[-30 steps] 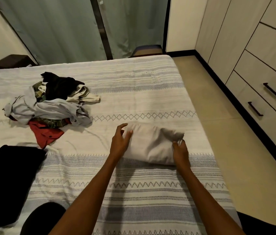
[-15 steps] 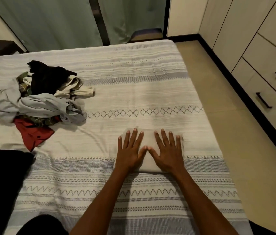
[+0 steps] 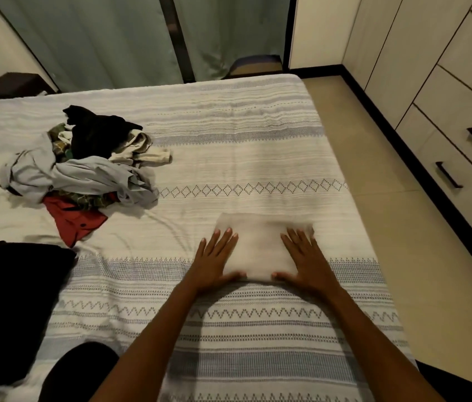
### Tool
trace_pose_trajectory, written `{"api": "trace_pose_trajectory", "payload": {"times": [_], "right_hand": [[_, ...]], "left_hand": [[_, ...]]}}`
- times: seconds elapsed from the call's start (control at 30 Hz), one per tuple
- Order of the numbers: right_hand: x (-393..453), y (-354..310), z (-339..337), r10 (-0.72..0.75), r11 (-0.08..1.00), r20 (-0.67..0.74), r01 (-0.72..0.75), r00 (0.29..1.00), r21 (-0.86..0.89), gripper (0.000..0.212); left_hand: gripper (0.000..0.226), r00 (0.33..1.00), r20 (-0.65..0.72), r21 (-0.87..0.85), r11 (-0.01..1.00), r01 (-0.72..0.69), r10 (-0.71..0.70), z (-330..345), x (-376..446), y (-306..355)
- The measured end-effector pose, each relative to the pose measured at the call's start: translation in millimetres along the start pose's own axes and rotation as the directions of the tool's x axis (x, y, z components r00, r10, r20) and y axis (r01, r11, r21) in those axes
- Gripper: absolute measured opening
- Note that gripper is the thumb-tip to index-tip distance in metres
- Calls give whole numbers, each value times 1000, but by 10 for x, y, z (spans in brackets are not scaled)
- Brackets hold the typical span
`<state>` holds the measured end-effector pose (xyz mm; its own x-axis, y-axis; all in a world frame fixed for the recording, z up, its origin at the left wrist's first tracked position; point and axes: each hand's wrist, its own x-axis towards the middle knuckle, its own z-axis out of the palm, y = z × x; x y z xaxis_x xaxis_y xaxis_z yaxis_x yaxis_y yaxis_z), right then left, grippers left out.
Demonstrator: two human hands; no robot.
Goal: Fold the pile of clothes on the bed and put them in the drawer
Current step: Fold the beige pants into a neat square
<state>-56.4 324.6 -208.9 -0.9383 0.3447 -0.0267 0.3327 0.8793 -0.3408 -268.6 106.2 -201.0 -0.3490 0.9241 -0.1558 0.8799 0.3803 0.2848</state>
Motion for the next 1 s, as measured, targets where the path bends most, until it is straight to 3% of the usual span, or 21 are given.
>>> {"api": "trace_pose_trajectory", "payload": {"times": [0.1, 0.27, 0.4, 0.57, 0.7, 0.77, 0.83, 0.9, 1.0], "right_hand": [[-312, 78, 0, -19, 998, 87, 24, 996, -51, 114], [-417, -60, 25, 92, 996, -88, -91, 992, 15, 84], [-341, -256, -28, 186, 982, -99, -183, 977, 42, 80], [-182, -374, -551, 303, 948, -128, -284, 944, 142, 56], [-122, -376, -830, 374, 846, -195, -247, 907, 472, 46], [-113, -488, -916, 414, 675, -173, -174, 894, 717, 47], [-85, -676, -979, 454, 518, -189, -86, 871, 851, 47], [-60, -918, -979, 477, 432, -198, -31, 856, 901, 45], [2, -1287, -943, 512, 261, -104, -39, 853, 965, 36]], "left_hand": [[109, 998, 27, 102, 993, -57, 55, -10, -272, -103], [67, 966, -209, 328, 942, -75, 149, 0, -315, -6], [61, 958, -272, 370, 929, 12, 96, -65, -249, 241], [38, 919, -393, 205, 976, 77, 10, -501, -165, 350], [39, 902, -406, -214, 975, 64, -148, -919, -311, 230], [36, 894, -314, -587, 805, 81, -320, -1075, -481, 187], [36, 865, -220, -870, 491, 35, -452, -1127, -665, 149], [39, 843, -134, -974, 227, -15, -522, -1103, -846, 129], [44, 885, 57, -982, -183, -33, -462, -1024, -1148, 163]]}}
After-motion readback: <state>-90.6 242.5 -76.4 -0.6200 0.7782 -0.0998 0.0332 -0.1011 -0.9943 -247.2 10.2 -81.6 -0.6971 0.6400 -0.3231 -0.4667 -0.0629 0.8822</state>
